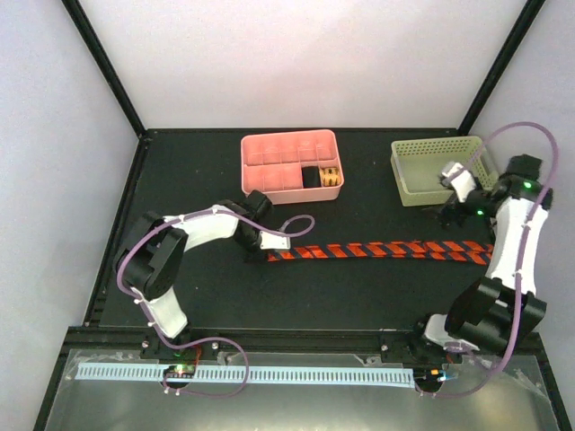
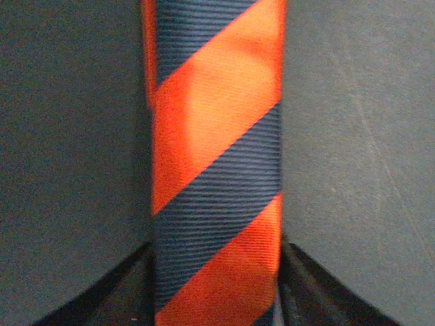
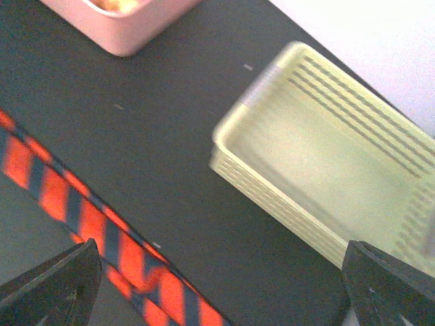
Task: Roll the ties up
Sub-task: Adjust the tie at the center of the board.
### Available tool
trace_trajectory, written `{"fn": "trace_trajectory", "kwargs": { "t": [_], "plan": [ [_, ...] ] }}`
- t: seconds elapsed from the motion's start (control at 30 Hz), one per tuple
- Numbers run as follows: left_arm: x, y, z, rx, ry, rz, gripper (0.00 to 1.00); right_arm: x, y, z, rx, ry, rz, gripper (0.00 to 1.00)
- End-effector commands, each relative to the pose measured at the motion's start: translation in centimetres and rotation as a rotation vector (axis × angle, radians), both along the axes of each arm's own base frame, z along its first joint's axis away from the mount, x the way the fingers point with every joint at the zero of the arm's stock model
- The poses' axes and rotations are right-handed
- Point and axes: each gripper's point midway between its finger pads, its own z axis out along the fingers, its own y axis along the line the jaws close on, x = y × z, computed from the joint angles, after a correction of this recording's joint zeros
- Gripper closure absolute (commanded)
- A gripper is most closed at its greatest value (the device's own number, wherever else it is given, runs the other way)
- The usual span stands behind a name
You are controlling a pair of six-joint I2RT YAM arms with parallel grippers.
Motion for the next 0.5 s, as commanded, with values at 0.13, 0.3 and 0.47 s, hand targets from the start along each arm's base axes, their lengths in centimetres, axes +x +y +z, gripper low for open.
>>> {"fn": "trace_trajectory", "kwargs": {
  "t": [0.13, 0.3, 0.47],
  "plan": [
    [-1.4, 3.1, -0.7, 0.028, 0.040, -0.008, 0.74, -3.3, 11.0, -2.6, 0.186, 0.181, 0.255, 0.04],
    [-1.8, 4.0, -0.1, -0.004, 0.048, -0.004, 0.75, -5.3, 16.5, -5.3, 0.230, 0.248, 0.324, 0.09],
    [-1.2, 4.7, 0.9, -0.039, 0.010, 0.005, 0.65, -6.4, 20.3, -6.7, 0.340, 0.356, 0.326, 0.20]
  ]
}}
